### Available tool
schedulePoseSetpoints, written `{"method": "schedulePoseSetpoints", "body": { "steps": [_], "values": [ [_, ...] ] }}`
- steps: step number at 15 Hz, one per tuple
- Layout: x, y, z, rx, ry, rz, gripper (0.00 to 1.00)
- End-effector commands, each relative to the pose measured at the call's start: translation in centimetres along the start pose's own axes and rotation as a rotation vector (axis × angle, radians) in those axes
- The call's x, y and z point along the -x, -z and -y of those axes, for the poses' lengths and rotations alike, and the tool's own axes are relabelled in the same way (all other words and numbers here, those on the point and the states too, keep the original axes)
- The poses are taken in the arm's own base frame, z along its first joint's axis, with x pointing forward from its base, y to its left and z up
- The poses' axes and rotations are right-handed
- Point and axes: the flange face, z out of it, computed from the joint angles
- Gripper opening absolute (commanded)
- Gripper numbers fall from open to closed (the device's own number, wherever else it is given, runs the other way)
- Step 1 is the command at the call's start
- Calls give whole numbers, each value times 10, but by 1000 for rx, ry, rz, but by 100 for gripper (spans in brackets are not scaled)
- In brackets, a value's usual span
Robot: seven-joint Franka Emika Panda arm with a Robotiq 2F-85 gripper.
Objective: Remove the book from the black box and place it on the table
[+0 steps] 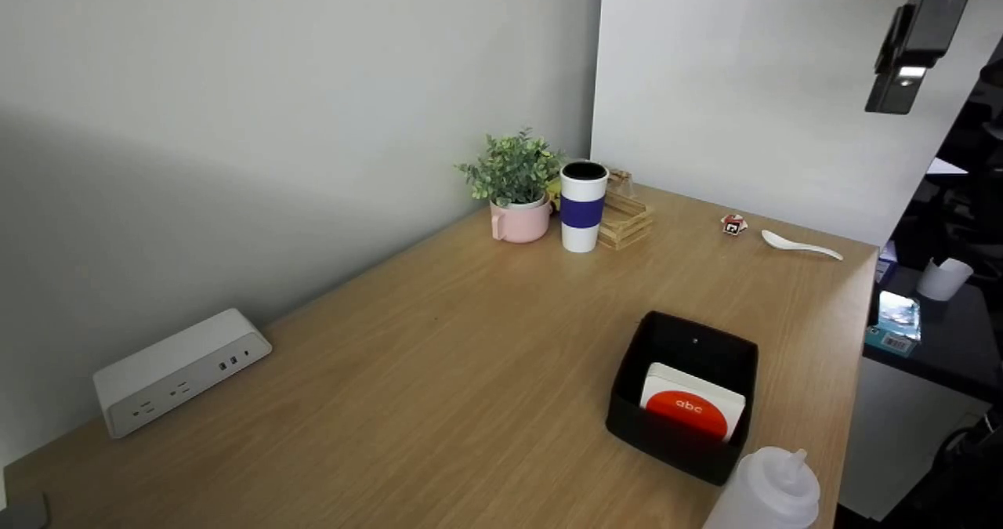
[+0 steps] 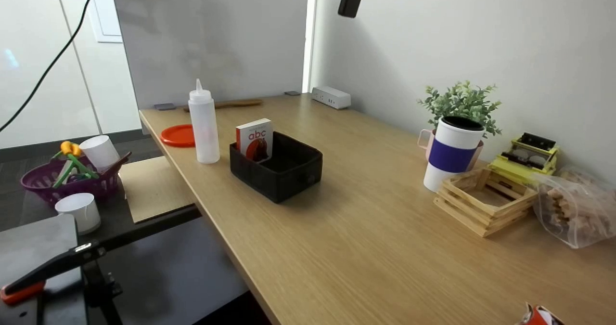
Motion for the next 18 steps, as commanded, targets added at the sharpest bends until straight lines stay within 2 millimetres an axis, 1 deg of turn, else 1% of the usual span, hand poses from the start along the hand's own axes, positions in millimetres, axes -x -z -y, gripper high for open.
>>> {"method": "schedulePoseSetpoints", "body": {
  "steps": [1,2,3,5,9,11,13,15,18],
  "values": [
    [-39,-22,21,-3,162,114,100],
    [-43,-28,23,6,198,153,100],
    [-28,-23,25,5,130,89,100],
    [-39,-32,28,5,167,128,100],
    [-45,-33,27,-6,190,129,100],
    [-53,-39,36,-18,219,131,100],
    [-63,-48,54,-34,264,152,100],
    [-75,-60,76,-41,312,185,100],
    [-99,-85,112,-4,359,266,100]
  ]
}}
